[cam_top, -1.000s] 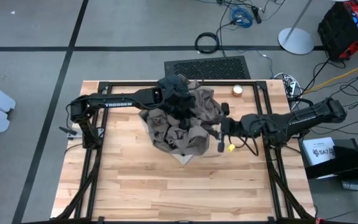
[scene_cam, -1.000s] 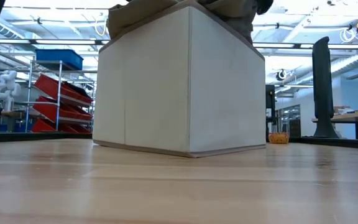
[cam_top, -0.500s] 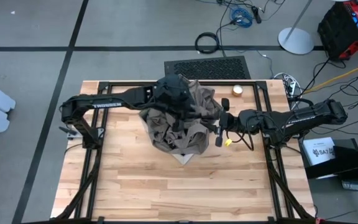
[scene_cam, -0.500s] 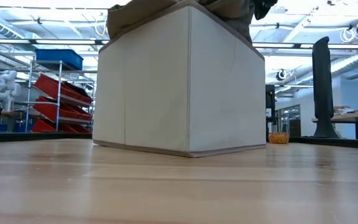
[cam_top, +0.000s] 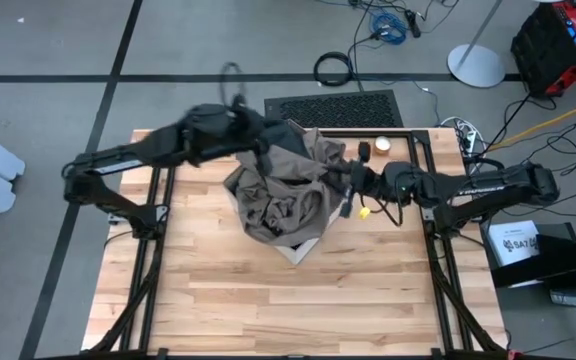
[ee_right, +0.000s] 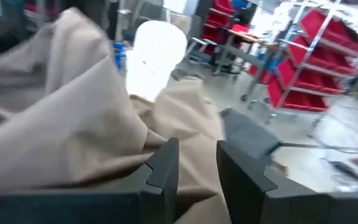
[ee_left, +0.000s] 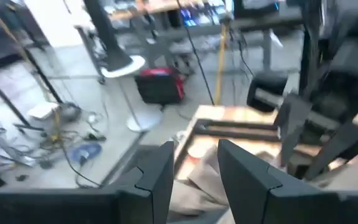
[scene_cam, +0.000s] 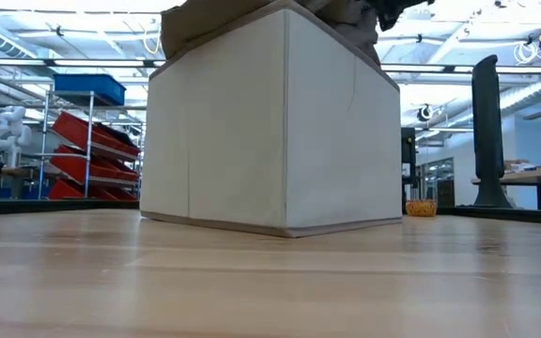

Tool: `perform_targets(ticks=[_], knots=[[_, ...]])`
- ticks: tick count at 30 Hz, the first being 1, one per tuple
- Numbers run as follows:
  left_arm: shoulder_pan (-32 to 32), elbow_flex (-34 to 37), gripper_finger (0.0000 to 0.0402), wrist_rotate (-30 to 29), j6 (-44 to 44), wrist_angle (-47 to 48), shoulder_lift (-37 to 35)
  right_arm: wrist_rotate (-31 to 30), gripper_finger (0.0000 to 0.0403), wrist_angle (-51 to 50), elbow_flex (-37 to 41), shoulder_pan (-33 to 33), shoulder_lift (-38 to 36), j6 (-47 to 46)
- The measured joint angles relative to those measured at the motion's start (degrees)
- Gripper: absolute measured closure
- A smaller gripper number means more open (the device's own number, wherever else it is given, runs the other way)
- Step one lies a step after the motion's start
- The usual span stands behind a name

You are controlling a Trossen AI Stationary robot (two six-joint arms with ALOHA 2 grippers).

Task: Sort clothes
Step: Put the brown jacket into the laundry organizer

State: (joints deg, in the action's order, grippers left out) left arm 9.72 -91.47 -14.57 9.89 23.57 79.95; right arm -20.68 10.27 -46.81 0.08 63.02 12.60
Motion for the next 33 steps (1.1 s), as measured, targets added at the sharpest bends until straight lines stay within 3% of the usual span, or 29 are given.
perform_targets(ticks=[7, 13, 17, 19, 25, 30, 33], knots=[[-0.12, -0.03, 0.0267, -0.64, -1.44, 8.22, -5.97, 5.12, 0.0305, 7.01, -0.02, -8.00, 9.99, 3.30], [-0.13, -0.01, 0.0267, 5.98, -3.19, 17.85, -5.59, 5.98, 0.0305, 11.95, -3.18, -10.31, 22.81, 8.05], [-0.92, 0.22, 0.0267, 19.97, -1.92, 21.55, -3.27, 5.81, 0.0305, 3.34, -9.02, -11.03, 29.91, 9.34], [-2.07, 1.68, 0.0267, 23.68, -1.40, 20.49, -1.90, 5.75, 0.0305, -3.84, -12.63, -11.63, 32.71, 8.08], [-4.21, 7.96, 0.0267, 21.40, 1.20, 12.68, 1.16, 5.54, 0.0305, -21.19, -19.42, -12.88, 36.85, 1.87], [-4.35, 12.56, 0.0267, 21.37, 1.00, 11.59, 3.96, 5.23, 0.0305, -26.82, -20.46, -12.90, 35.64, -3.10], [-4.37, 14.08, 0.0267, 18.32, -1.09, 11.17, 4.71, 5.48, 0.0305, -27.60, -20.32, -12.90, 33.76, -4.60]])
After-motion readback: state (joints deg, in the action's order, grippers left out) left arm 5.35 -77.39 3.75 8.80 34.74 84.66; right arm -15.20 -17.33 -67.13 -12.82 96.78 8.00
